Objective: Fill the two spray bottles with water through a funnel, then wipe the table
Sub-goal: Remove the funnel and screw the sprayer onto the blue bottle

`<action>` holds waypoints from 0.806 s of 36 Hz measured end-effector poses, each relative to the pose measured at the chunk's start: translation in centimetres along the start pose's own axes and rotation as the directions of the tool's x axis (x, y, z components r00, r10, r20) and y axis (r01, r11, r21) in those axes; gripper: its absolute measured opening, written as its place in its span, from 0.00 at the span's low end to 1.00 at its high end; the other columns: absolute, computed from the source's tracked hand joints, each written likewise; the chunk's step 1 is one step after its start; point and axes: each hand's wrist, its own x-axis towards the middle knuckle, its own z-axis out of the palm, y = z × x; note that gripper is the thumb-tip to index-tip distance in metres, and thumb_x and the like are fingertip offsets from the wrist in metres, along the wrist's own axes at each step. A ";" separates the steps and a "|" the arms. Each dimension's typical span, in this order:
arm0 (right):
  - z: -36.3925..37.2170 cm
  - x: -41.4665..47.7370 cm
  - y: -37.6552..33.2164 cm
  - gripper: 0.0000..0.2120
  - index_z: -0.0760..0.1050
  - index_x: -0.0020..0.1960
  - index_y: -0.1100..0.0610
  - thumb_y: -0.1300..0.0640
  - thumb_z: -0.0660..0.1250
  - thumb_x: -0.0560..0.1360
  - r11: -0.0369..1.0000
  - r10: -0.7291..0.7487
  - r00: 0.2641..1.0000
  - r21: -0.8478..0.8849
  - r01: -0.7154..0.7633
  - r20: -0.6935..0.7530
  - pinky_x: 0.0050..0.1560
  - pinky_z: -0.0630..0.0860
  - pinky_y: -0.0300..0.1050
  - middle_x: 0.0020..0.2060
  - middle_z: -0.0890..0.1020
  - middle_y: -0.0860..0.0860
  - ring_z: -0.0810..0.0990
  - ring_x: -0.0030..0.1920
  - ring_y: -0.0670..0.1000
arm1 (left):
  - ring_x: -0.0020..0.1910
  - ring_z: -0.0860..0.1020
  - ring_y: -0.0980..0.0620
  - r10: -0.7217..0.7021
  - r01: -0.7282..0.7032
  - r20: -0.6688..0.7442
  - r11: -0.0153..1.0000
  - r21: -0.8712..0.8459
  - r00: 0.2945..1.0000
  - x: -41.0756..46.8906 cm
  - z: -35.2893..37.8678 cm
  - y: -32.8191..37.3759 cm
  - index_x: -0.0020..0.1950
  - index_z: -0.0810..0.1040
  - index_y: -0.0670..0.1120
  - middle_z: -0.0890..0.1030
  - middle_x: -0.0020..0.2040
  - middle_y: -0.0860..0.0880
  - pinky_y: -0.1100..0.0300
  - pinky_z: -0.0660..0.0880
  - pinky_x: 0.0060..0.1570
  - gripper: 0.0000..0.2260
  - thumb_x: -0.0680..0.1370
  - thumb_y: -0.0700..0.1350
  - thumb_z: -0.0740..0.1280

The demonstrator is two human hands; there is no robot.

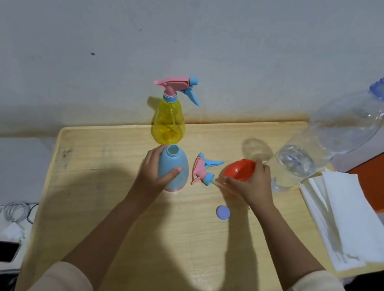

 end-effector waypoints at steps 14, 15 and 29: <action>0.5 -1.2 -1.9 0.35 0.62 0.70 0.61 0.54 0.74 0.69 0.957 -0.286 0.955 -0.080 0.280 -0.074 0.65 0.62 0.41 0.68 0.64 0.57 0.63 0.69 0.54 | 0.60 0.72 0.53 -0.028 0.028 0.014 1.000 0.014 1.000 -0.3 -0.5 0.0 0.67 0.67 0.53 0.70 0.60 0.54 0.49 0.75 0.59 0.33 0.65 0.63 0.68; 0.8 -1.3 -2.3 0.28 0.67 0.67 0.62 0.57 0.72 0.70 0.933 -0.352 0.934 -0.107 0.344 -0.060 0.62 0.63 0.40 0.65 0.68 0.57 0.67 0.65 0.55 | 0.60 0.71 0.53 -0.027 0.027 0.008 1.000 0.013 1.000 -0.3 -0.5 -0.1 0.67 0.67 0.53 0.70 0.60 0.54 0.49 0.74 0.59 0.33 0.65 0.63 0.68; 9.0 0.1 -2.0 0.13 0.71 0.59 0.60 0.59 0.54 0.77 0.617 -0.268 0.900 -0.657 0.434 0.343 0.52 0.67 0.46 0.56 0.75 0.58 0.71 0.55 0.57 | 0.60 0.72 0.51 -0.024 0.024 -0.013 0.999 0.043 1.000 -1.0 -0.9 -0.5 0.67 0.67 0.52 0.70 0.60 0.54 0.46 0.75 0.58 0.33 0.66 0.63 0.68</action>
